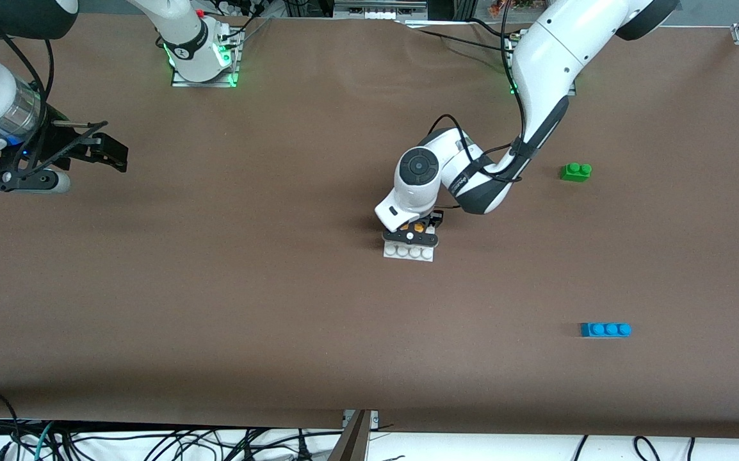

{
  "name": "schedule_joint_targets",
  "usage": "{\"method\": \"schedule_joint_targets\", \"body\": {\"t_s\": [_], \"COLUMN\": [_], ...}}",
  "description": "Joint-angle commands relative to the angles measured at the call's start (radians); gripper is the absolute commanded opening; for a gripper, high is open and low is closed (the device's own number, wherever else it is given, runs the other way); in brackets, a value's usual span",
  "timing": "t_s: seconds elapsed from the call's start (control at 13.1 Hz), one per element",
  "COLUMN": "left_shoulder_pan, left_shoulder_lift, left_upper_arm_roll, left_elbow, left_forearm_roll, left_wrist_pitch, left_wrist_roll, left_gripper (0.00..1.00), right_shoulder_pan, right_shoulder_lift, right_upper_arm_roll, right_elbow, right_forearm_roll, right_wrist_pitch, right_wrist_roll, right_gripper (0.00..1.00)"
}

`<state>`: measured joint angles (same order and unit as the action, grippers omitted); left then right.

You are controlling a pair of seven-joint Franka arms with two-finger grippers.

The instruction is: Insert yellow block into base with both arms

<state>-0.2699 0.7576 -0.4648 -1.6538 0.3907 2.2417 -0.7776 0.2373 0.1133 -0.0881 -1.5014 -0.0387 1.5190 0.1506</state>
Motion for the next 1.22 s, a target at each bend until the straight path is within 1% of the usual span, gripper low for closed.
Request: {"method": "schedule_joint_targets", "body": {"t_s": [0.0, 0.08, 0.15, 0.23, 0.38, 0.54, 0.61, 0.69, 0.84, 1.15], "left_shoulder_pan": [-0.008, -0.008, -0.008, -0.006, 0.001, 0.002, 0.003, 0.006, 0.030, 0.093], "left_shoulder_lift": [0.020, 0.020, 0.019, 0.014, 0.000, -0.030, -0.065, -0.107, -0.194, -0.378], "left_upper_arm_roll": [0.006, 0.006, 0.006, 0.006, 0.003, -0.005, -0.006, -0.006, -0.003, 0.000], "left_elbow": [0.029, 0.029, 0.029, 0.031, 0.034, 0.060, 0.062, 0.062, 0.066, 0.066], "left_forearm_roll": [0.037, 0.037, 0.034, 0.027, 0.022, 0.017, 0.007, -0.034, -0.088, -0.090], "left_wrist_pitch": [-0.005, -0.005, -0.005, -0.007, -0.008, -0.031, -0.048, -0.075, -0.160, -0.373], "left_wrist_roll": [0.003, 0.003, -0.006, -0.015, -0.017, -0.026, -0.035, -0.035, -0.025, -0.022], "left_gripper": [0.18, 0.21, 0.63, 1.00, 1.00, 1.00, 1.00, 1.00, 1.00, 1.00], "right_shoulder_pan": [-0.006, -0.007, -0.006, -0.006, -0.007, -0.007, -0.007, -0.007, -0.007, -0.006], "right_shoulder_lift": [-0.001, -0.001, -0.001, -0.001, -0.001, -0.001, -0.001, -0.001, -0.001, -0.001], "right_upper_arm_roll": [0.002, 0.002, 0.002, 0.002, 0.002, 0.002, 0.002, 0.002, 0.002, 0.002], "right_elbow": [0.012, 0.012, 0.012, 0.012, 0.012, 0.012, 0.012, 0.012, 0.012, 0.012], "right_forearm_roll": [-0.003, -0.003, -0.003, -0.003, -0.003, -0.003, -0.003, -0.003, -0.003, -0.003], "right_wrist_pitch": [-0.013, -0.013, -0.013, -0.013, -0.013, -0.014, -0.014, -0.014, -0.013, -0.014], "right_wrist_roll": [-0.013, -0.013, -0.013, -0.013, -0.013, -0.013, -0.013, -0.013, -0.013, -0.013], "right_gripper": [1.00, 1.00, 1.00, 1.00, 1.00, 1.00, 1.00, 1.00, 1.00, 1.00]}}
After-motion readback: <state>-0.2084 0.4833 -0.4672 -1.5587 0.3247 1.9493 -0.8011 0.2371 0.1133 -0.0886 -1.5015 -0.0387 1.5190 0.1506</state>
